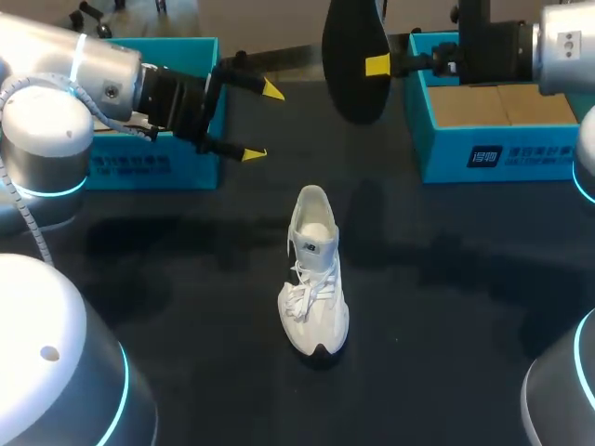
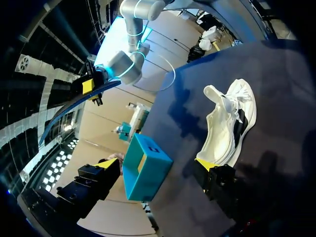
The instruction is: Take the shoe out of the shoebox, open the shoe tongue, remove and reinsert the insole, then place the shoe into the shoebox
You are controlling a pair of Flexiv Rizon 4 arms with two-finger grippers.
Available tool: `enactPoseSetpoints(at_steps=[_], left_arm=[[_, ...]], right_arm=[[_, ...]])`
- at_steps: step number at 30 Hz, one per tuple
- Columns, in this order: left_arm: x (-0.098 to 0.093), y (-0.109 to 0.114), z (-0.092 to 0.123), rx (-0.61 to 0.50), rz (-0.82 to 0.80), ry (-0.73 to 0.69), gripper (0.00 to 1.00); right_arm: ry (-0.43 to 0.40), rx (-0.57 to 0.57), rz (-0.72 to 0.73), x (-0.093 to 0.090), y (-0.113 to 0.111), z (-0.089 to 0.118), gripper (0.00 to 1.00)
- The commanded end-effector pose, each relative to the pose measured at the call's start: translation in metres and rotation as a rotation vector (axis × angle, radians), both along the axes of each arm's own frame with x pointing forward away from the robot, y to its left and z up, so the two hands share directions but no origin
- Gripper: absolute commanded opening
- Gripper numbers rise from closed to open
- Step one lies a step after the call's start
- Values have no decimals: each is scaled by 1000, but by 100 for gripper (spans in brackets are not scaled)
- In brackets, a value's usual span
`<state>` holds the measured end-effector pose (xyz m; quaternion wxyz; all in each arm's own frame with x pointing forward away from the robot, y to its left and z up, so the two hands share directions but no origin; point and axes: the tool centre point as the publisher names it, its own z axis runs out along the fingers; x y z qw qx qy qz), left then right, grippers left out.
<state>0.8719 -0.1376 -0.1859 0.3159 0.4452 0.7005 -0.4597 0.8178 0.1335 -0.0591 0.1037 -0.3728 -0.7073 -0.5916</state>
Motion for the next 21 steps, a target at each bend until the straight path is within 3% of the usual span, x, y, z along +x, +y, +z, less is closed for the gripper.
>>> enactPoseSetpoints(at_steps=[1, 8, 13, 21], left_arm=[[0, 0, 1, 4, -1, 0, 100], [0, 0, 1, 4, -1, 0, 100], [-2, 11, -20, 38, 59, 130, 100], [-14, 30, -52, 88, 121, 296, 100]], right_arm=[[-1, 1, -2, 0, 1, -1, 0], [-1, 1, -2, 0, 1, -1, 0], [-1, 1, -2, 0, 1, -1, 0], [-162, -43, 52, 11, 11, -23, 0]])
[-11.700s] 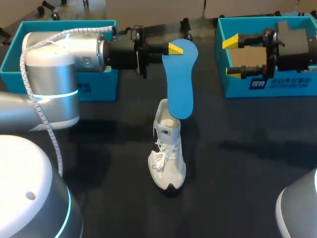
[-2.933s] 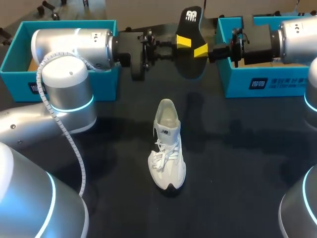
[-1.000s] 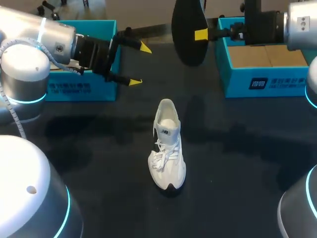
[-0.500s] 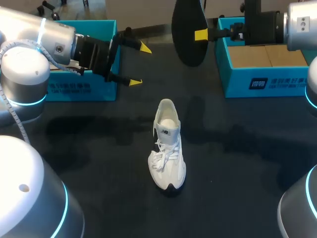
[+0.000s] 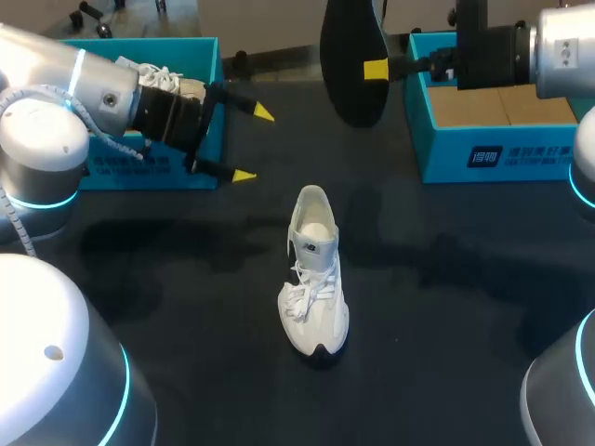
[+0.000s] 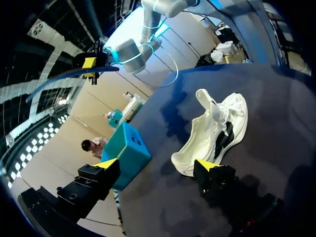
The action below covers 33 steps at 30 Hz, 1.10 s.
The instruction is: Take the shoe out of the shoebox, open the shoe tongue, remove and reinsert the insole, then place the shoe into the shoebox
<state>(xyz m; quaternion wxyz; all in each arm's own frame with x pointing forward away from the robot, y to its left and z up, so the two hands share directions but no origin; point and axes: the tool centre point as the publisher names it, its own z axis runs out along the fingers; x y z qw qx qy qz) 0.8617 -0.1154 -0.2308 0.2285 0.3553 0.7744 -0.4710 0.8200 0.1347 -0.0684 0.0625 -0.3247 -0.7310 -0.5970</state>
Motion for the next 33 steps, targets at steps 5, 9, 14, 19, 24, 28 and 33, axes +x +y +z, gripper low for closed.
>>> enactPoseSetpoints(at_steps=[5, 9, 14, 19, 24, 28, 33], left_arm=[[-3, 18, -24, 60, 49, 79, 100], [0, 24, -37, 75, 69, 94, 100], [1, 26, -54, 113, 96, 104, 100], [-3, 23, -69, 174, 142, 150, 100], [-7, 21, -81, 215, 183, 179, 100], [-10, 20, -86, 238, 213, 186, 100], [-19, 20, -81, 246, 249, 202, 100]], right_arm=[[-126, -26, 92, 19, 20, -32, 0], [-152, -53, 125, 26, 30, -47, 0], [-152, -53, 125, 26, 30, -47, 0], [-152, -53, 125, 26, 30, -47, 0], [-152, -53, 125, 26, 30, -47, 0], [-184, -29, 123, 29, 28, -59, 0], [-235, 1, 102, 31, 28, -86, 0]])
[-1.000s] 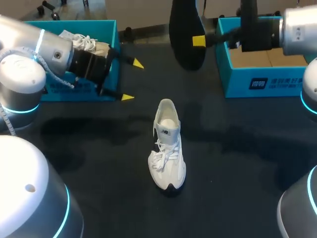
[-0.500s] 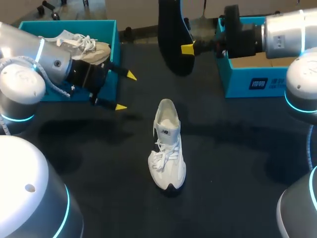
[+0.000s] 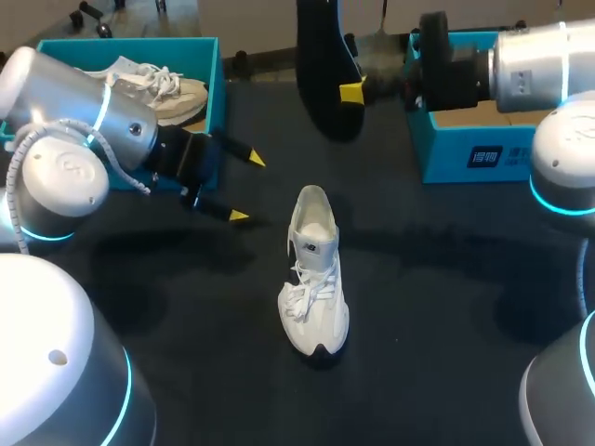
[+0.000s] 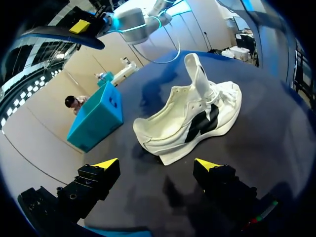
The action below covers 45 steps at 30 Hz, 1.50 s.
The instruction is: Take the shoe out of the shoebox, open the shoe tongue, remove and reinsert the insole, then place the shoe into the shoebox
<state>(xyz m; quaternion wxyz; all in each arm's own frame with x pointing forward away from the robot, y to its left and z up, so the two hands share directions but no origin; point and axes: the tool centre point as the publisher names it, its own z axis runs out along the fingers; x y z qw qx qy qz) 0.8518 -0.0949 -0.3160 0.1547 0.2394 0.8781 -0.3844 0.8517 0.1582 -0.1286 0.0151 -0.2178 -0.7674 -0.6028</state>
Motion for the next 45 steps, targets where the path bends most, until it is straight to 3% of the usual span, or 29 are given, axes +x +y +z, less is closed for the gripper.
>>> enactPoseSetpoints(at_steps=[1, 9, 18, 22, 31, 40, 45], left_arm=[[-11, -1, 6, 21, 31, -15, 100], [-27, -2, 3, 36, 92, 12, 100], [-40, -5, 0, 28, 147, 57, 100], [-45, -10, -2, 28, 151, 68, 100], [-42, -21, -7, 54, 184, 105, 100], [-38, -29, -7, 42, 218, 120, 100], [-37, -32, -9, 40, 229, 134, 100]], right_arm=[[-30, 53, -12, 0, 6, -31, 0], [-36, 72, -9, -3, 8, -57, 0], [43, 166, 31, -7, 17, -90, 0], [43, 166, 31, -7, 17, -90, 0], [43, 166, 31, -7, 17, -90, 0], [88, 228, 22, -5, 24, -127, 0], [111, 256, 18, -7, 26, -137, 0]])
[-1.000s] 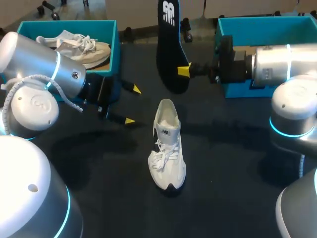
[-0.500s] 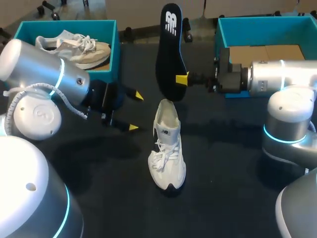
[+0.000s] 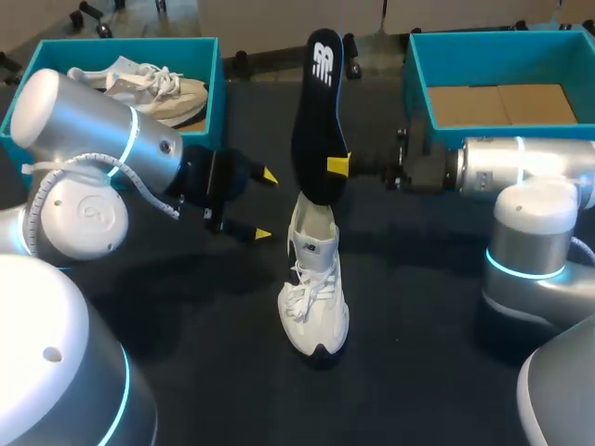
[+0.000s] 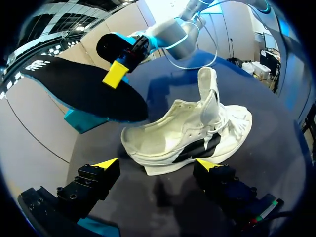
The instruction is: Take the shoe out of the shoebox, open the shoe tongue, remove and reinsert the insole, then place the shoe into the shoebox
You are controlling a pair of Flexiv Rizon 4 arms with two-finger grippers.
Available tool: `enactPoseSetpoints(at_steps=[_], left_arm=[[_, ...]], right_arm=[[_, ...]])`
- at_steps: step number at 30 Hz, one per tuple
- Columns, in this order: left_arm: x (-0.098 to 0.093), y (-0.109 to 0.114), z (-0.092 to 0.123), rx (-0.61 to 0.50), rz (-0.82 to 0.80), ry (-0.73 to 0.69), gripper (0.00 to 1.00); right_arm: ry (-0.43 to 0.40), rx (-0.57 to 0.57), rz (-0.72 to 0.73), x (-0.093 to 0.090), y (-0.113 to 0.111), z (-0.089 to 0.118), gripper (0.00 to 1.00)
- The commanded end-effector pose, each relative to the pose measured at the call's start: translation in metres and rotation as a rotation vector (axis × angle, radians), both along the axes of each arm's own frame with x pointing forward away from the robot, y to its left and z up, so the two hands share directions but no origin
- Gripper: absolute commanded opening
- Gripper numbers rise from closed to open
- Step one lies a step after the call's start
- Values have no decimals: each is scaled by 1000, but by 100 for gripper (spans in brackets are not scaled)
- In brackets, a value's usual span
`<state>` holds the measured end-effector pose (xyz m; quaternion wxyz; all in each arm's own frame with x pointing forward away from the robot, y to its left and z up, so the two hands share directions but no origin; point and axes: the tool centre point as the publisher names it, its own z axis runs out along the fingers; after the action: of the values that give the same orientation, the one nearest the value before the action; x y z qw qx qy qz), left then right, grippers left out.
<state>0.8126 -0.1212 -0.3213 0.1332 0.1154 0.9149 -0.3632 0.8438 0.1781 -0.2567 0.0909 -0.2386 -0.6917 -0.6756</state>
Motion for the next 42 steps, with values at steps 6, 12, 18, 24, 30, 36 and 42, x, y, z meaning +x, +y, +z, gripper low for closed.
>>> enactPoseSetpoints(at_steps=[6, 12, 18, 24, 30, 36, 42], left_arm=[[-3, -10, -11, 0, 22, 39, 100], [-5, -10, -17, 6, 21, 45, 100], [-5, -10, -17, 6, 21, 45, 100], [-5, -10, -17, 6, 21, 45, 100], [-5, -10, -17, 6, 21, 45, 100], [-5, -10, -17, 6, 21, 45, 100], [-5, -10, -17, 6, 21, 45, 100]], right_arm=[[19, 33, -2, -1, 8, -19, 0], [17, 41, -17, -2, 8, -25, 0], [17, 40, -14, -2, 7, -24, 0], [17, 40, -14, -2, 7, -24, 0], [28, 35, -33, -11, 10, -34, 0], [23, 7, -17, -15, 11, -40, 0], [34, -31, -13, -18, 6, -51, 0]])
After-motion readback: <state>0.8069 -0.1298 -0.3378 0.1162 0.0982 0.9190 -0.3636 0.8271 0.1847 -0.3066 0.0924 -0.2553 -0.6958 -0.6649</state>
